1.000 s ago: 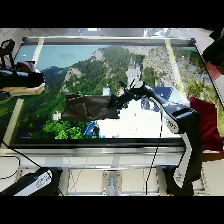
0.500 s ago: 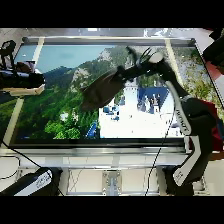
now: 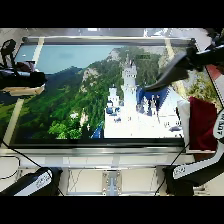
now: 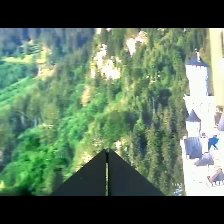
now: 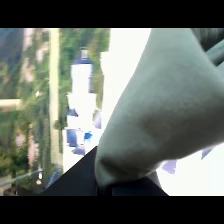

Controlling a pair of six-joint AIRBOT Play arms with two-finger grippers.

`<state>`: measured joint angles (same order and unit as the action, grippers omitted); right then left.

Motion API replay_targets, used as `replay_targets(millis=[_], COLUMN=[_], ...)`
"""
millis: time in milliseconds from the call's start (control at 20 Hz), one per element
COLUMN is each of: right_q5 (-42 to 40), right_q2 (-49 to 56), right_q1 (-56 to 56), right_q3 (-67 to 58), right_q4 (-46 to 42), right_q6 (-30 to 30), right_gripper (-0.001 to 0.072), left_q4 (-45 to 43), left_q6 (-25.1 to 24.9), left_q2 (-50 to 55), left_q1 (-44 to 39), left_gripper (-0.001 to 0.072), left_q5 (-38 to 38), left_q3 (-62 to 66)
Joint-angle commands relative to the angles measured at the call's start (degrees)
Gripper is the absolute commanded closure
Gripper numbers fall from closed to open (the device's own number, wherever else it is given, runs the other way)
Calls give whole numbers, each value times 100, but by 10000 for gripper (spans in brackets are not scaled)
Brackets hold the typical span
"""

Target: Fold the shirts.

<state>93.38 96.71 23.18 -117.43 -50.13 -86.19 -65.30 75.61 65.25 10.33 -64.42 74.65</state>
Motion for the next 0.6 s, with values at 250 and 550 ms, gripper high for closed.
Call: replay_targets(millis=[250, 550], right_q5=[1191, 1134], right_q2=[-1357, -2564], right_q1=[2723, 3982], right_q3=[699, 2979], right_q4=[-1357, -1792], right_q6=[535, 647], right_gripper=[702, 702], left_q4=[201, 492], left_q6=[22, 17], left_q2=[2, 2], left_q1=[2, 2], left_gripper=[694, 694], left_q5=[-20, -39], left_q3=[-2, -2])
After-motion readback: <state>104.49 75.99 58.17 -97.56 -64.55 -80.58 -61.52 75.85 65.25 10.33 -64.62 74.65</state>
